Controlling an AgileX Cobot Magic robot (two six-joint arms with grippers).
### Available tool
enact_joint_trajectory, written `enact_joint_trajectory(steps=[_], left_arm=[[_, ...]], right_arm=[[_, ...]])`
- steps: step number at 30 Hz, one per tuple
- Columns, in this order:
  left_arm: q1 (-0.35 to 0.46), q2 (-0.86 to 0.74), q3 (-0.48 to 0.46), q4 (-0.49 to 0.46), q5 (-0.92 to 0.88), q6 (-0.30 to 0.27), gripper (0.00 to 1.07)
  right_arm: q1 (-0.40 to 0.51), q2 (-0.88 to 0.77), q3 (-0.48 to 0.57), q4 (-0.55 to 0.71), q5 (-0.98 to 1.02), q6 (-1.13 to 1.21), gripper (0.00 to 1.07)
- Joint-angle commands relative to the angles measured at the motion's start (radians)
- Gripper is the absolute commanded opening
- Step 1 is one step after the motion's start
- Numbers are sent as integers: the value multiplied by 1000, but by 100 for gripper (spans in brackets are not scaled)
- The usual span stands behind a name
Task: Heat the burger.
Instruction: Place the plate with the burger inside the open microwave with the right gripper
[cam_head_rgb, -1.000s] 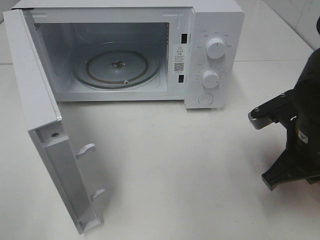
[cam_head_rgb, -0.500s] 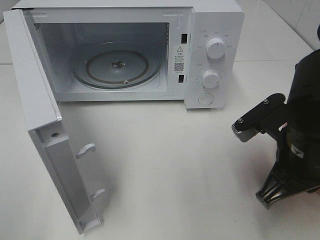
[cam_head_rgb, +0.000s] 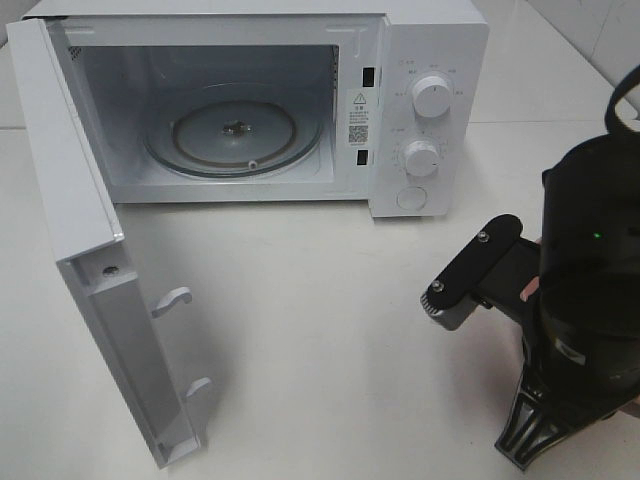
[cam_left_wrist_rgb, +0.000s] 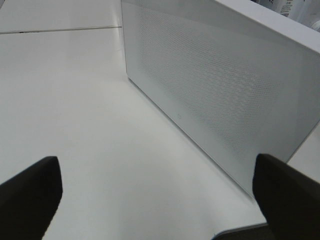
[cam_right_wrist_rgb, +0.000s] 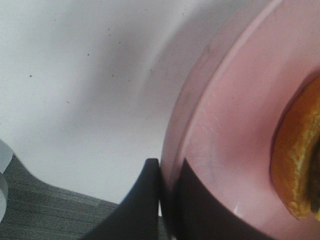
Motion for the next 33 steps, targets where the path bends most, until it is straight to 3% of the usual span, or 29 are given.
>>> enact_joint_trajectory(steps=[1, 16, 33], left_arm=[[-6, -14, 4, -1, -11, -9, 96], [-6, -14, 4, -1, -11, -9, 96], [-6, -14, 4, -1, -11, -9, 96]], right_arm=[[16, -8, 4, -50, 61, -3, 0], [192, -8, 4, -103, 83, 5, 0], [194, -8, 3, -232, 37, -34, 1]])
